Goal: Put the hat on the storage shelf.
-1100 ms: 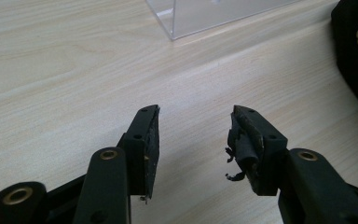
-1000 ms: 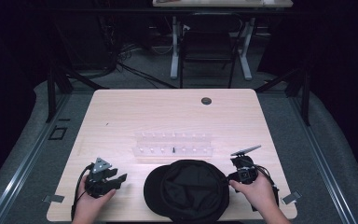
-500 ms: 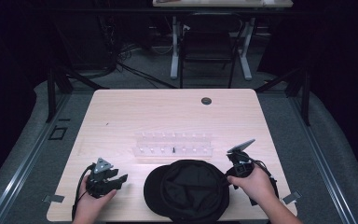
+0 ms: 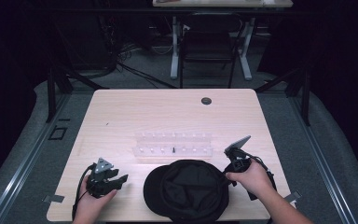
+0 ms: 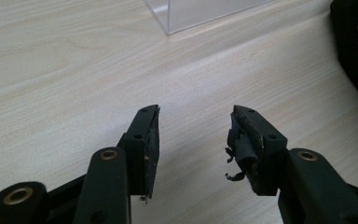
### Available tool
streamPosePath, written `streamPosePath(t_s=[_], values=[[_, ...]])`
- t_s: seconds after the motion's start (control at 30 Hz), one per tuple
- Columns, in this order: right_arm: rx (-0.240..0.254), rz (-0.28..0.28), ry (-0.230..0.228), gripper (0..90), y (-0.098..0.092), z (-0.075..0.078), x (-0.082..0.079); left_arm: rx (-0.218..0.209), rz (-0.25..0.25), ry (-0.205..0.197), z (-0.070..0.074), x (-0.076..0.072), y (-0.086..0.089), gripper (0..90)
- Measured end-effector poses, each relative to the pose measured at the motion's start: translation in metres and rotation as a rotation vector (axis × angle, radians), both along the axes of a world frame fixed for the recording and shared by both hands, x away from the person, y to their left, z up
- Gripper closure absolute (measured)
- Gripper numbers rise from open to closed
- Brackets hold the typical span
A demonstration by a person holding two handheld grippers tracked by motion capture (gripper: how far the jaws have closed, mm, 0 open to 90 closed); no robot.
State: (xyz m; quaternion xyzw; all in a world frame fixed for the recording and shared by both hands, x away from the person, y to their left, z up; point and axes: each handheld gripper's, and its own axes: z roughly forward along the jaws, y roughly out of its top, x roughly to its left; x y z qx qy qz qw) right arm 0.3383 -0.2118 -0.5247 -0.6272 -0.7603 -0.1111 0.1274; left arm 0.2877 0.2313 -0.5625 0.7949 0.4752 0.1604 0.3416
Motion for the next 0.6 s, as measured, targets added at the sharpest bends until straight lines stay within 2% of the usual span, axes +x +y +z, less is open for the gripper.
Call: streamPosePath(t_s=[0.1,0.13,0.17,0.2,0.33,0.6], values=[[0.000,0.009,0.011,81.5,0.0018,-0.0004,0.0006,0.001,-0.002,0.003,-0.0001,0.0002,0.0001,52.6],[0.008,-0.011,0.000,83.1,0.0037,-0.0017,-0.0004,0.001,-0.002,0.003,-0.0001,0.0002,0.0001,52.7],[-0.004,0.018,0.010,84.3,0.0036,-0.0010,0.0001,0.000,-0.003,0.002,-0.0002,0.0003,0.0000,52.7],[0.003,0.017,0.012,85.2,0.0048,-0.0010,0.0003,0.001,-0.003,0.003,-0.0002,0.0002,-0.0001,52.6],[-0.010,0.036,0.033,86.5,0.0050,0.0003,0.0020,0.004,-0.008,0.005,-0.0003,0.0002,-0.0009,52.7],[-0.005,0.016,0.056,87.5,0.0056,0.0053,0.0017,0.000,-0.002,0.002,-0.0012,0.0002,-0.0008,52.7]])
